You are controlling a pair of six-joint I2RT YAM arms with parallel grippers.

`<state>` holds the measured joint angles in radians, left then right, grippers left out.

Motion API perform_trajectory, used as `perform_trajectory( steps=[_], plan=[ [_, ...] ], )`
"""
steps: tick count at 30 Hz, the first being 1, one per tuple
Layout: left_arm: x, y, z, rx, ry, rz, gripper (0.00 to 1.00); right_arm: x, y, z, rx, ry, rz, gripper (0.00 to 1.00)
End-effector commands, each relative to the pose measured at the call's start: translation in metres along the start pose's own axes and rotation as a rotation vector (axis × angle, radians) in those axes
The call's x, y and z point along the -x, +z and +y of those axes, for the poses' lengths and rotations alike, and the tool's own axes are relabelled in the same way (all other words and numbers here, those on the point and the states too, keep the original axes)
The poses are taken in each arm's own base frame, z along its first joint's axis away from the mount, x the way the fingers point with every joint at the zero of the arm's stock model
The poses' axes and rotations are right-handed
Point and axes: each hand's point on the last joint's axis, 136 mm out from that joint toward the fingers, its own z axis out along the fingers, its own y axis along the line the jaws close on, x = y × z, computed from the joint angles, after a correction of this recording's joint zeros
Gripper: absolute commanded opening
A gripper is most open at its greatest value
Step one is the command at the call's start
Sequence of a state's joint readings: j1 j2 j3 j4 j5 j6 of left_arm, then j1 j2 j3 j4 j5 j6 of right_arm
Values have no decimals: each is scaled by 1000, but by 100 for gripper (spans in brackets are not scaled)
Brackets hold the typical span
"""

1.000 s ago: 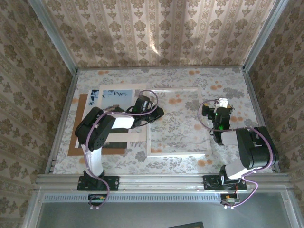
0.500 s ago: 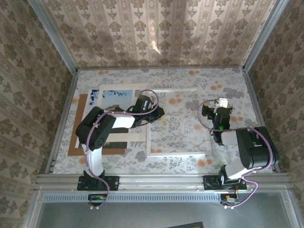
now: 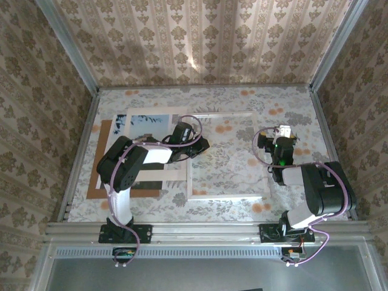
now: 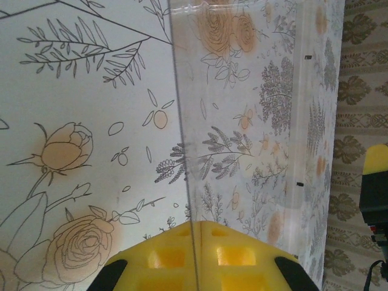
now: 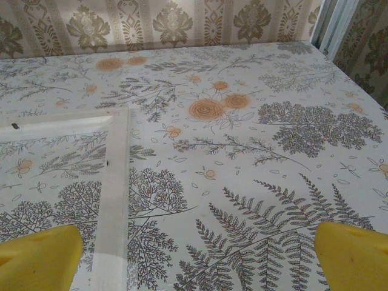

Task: Put the photo into the frame

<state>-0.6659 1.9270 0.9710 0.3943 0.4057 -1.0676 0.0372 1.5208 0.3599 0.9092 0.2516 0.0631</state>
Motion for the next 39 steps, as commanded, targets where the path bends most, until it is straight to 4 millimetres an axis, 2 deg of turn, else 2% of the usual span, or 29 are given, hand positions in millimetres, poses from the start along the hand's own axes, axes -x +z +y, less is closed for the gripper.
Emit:
perform_trajectory(
  steps=[1, 12, 17, 39],
  plan=[
    [3, -6, -4, 0, 28, -5, 0, 5, 4, 1, -6, 14, -7, 100],
    [1, -8, -3, 4, 37, 11, 0, 5, 4, 1, -7, 14, -7, 100],
    [8, -13, -3, 0, 37, 6, 0, 5, 4, 1, -7, 14, -7, 100],
    [1, -10, 4, 24, 20, 34, 0, 5, 4, 1, -8, 14, -7, 100]
  ],
)
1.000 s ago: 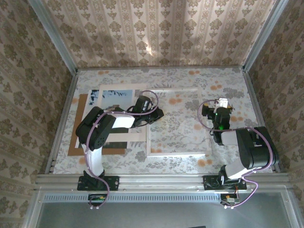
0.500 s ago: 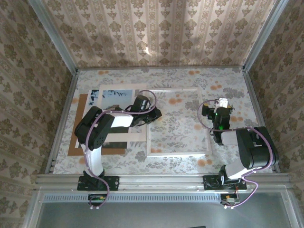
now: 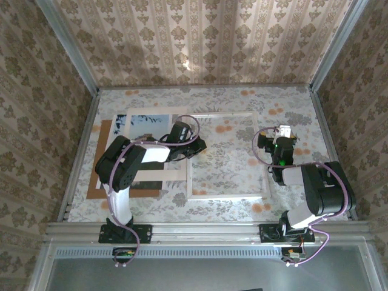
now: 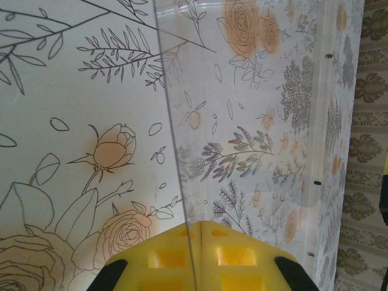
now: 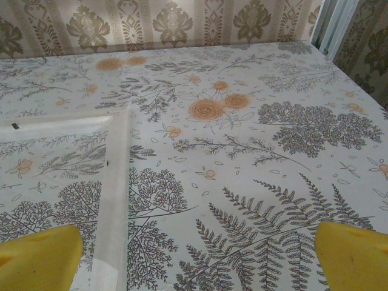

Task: Put the photo into the frame

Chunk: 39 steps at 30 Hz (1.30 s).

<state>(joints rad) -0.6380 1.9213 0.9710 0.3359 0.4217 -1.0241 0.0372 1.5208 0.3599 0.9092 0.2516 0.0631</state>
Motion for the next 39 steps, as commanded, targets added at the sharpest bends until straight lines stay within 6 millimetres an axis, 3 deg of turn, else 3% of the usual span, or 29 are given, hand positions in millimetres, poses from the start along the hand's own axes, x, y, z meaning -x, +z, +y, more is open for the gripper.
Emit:
perform_trajectory(
  steps=[1, 39],
  plan=[
    [-1, -4, -9, -15, 14, 17, 0, 5, 4, 1, -8, 14, -7, 100],
    [-5, -6, -11, -13, 8, 39, 0, 12, -1, 4, 10, 5, -15, 99]
  ],
)
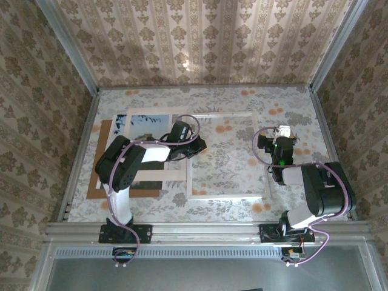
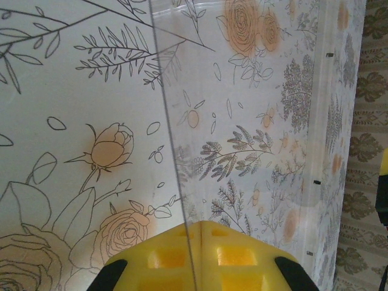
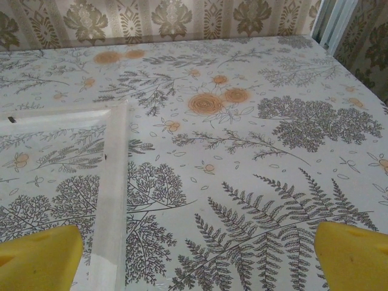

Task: Put the photo into the frame

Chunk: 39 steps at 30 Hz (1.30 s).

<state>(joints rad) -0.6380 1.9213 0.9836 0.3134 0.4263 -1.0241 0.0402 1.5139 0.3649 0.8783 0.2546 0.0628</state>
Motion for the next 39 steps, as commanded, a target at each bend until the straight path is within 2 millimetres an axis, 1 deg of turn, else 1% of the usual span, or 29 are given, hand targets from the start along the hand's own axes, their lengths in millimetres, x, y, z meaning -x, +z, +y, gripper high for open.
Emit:
perform_trajectory(
  steps=[1, 6, 10, 13, 18, 39],
  plan=[
    [-4, -6, -10, -19, 11, 29, 0, 15, -1, 4, 13, 8, -34, 99],
    [-8, -6, -8, -13, 3, 32, 0, 17, -2, 5, 18, 5, -34, 99],
    [-7, -6, -7, -14, 2, 39, 0, 25, -4, 6, 23, -2, -17, 100],
    [-9, -5, -6, -10, 0, 48, 0, 24, -5, 7, 29, -6, -16, 100],
    [-10, -7, -5, -7, -4, 43, 0, 28, -7, 7, 32, -4, -22, 100],
    [-14, -5, -2, 1, -25, 56, 0, 27, -7, 10, 48, -10, -12, 100]
  ],
)
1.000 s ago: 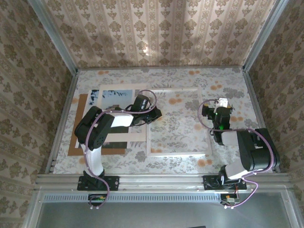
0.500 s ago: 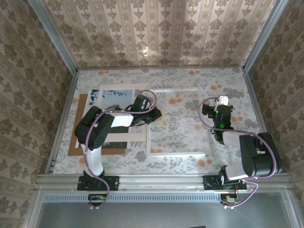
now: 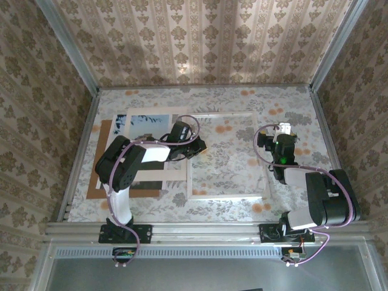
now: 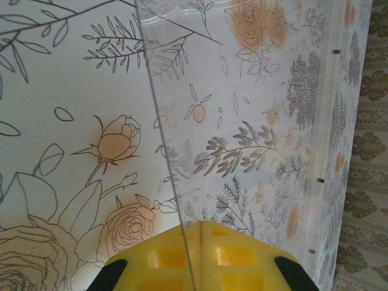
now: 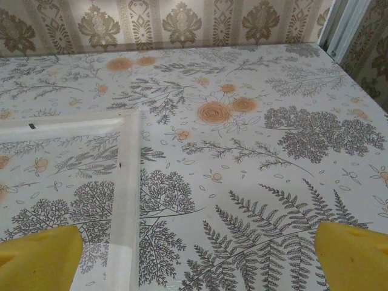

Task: Put the photo into the frame

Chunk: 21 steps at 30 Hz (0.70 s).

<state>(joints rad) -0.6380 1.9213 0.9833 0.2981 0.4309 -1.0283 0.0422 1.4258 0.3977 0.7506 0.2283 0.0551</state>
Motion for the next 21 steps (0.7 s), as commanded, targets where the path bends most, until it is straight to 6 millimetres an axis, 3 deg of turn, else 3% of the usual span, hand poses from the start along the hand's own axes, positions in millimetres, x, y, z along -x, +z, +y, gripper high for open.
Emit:
perform_trajectory(
  steps=[1, 21],
  plan=[
    [-12, -5, -3, -6, -16, 44, 0, 12, -1, 5, 20, 0, -19, 100],
    [-13, -6, -2, -4, -20, 44, 0, 11, 0, 6, 22, -3, -13, 100]
  ],
)
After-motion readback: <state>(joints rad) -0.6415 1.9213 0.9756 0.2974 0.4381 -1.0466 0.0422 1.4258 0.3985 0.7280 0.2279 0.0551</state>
